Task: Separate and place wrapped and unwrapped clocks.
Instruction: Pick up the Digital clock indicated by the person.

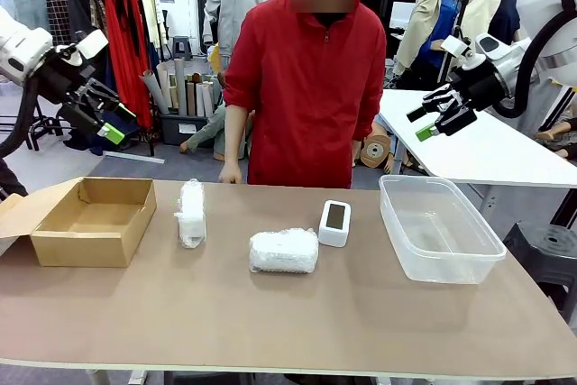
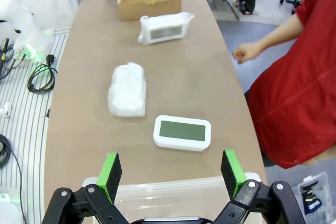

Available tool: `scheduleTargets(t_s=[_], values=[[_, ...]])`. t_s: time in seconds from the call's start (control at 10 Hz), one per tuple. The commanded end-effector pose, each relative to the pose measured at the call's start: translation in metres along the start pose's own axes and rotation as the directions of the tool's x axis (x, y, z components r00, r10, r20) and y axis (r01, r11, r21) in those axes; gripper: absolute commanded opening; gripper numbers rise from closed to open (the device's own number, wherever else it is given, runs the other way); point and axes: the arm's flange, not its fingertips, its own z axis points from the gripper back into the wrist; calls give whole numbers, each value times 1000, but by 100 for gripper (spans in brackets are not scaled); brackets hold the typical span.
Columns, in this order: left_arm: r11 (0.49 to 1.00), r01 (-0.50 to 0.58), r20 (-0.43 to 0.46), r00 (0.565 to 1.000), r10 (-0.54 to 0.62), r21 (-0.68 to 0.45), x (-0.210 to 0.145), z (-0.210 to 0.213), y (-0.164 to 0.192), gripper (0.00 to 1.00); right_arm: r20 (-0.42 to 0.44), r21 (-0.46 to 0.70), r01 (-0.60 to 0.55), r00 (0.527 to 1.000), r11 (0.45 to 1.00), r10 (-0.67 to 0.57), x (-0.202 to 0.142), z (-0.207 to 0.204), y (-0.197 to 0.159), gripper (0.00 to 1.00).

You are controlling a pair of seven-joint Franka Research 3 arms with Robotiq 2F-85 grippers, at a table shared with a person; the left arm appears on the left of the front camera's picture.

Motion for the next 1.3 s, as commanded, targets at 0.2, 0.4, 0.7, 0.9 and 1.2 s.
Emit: scheduleTargets(t_s=[0.2, 0.4, 0.7, 0.9, 1.2], values=[[1000, 5, -1, 1000, -5, 9, 1, 2, 1, 100, -1, -5, 0, 1000, 1000, 0, 0, 1, -1, 100], [1000, 5, -1, 1000, -5, 9, 1, 2, 1, 100, -1, -5, 0, 1000, 1000, 0, 0, 1, -1, 100], [1000, 5, -1, 1000, -5, 9, 1, 2, 1, 100, -1, -5, 0, 1000, 1000, 0, 0, 1, -1, 100], [1000, 5, -1, 1000, -5, 9, 1, 2, 1, 100, -1, -5, 0, 1000, 1000, 0, 0, 1, -1, 100], [1000, 5, -1, 1000, -5, 9, 1, 2, 1, 100, -1, -5, 0, 1000, 1000, 0, 0, 1, -1, 100]])
